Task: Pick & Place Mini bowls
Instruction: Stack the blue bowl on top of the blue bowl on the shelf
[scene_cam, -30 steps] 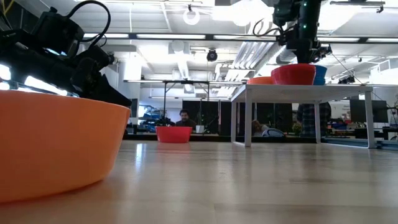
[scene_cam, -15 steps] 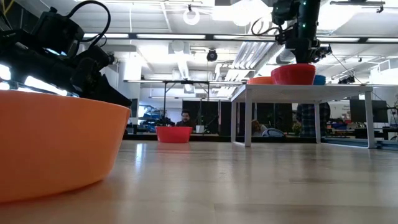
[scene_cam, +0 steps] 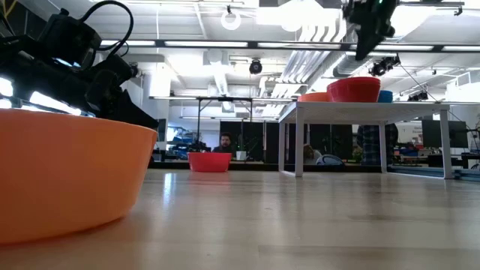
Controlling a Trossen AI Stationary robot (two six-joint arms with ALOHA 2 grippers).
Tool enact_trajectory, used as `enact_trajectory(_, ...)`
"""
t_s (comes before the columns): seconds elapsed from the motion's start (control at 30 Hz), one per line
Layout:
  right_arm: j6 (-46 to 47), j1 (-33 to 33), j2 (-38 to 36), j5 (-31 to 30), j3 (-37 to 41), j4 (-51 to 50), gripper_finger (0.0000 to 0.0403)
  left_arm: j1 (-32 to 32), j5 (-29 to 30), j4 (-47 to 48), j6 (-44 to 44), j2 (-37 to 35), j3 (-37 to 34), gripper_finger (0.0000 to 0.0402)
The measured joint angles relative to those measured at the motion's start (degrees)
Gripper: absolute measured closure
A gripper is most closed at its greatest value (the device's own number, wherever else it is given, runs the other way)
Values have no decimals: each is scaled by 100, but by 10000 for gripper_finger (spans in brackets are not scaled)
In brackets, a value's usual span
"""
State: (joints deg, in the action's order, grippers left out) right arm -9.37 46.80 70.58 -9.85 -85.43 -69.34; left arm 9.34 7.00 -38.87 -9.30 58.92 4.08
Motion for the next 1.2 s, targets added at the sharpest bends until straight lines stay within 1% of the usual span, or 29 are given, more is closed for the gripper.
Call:
enact_trajectory(0.13, 140, -407, -420, 409, 0, 522, 382, 2, -1, 0, 0, 0, 0, 401)
enact_trajectory(0.2, 265, -722, -580, 431, 3, 827, 396, 0, -2, 2, 0, 0, 0, 401)
enact_trajectory(0.27, 384, -1097, -773, 387, 191, 1305, 401, 2, -2, 0, 0, 0, 0, 401)
enact_trajectory(0.33, 444, -1447, -1045, 387, 662, 1988, 399, 1, -2, 1, 0, 0, 0, 401)
enact_trajectory(0.5, 631, -2168, -1740, 481, 2273, 3961, 394, 2, -2, 0, 0, 0, 0, 401)
enact_trajectory(0.63, 404, -2790, -2170, 623, 3484, 5605, 398, 1, -2, 0, 0, 0, -1, 401)
enact_trajectory(0.77, 99, -3271, -2443, 551, 4349, 7237, 402, 2, -2, 1, 0, 0, 0, 401)
enact_trajectory(0.83, 41, -3428, -2525, 508, 4589, 7778, 402, 1, -2, 2, 0, 0, 0, 401)
enact_trajectory(0.93, 33, -3585, -2627, 307, 4675, 7993, 402, 1, -2, 3, 0, 0, 0, 401)
enact_trajectory(1.07, 31, -3696, -2688, -10, 4550, 7855, 403, 2, -2, 2, 0, 0, 0, 401)
enact_trajectory(1.2, 31, -3763, -2686, -28, 4404, 7853, 403, 0, -2, 2, 0, 0, 0, 401)
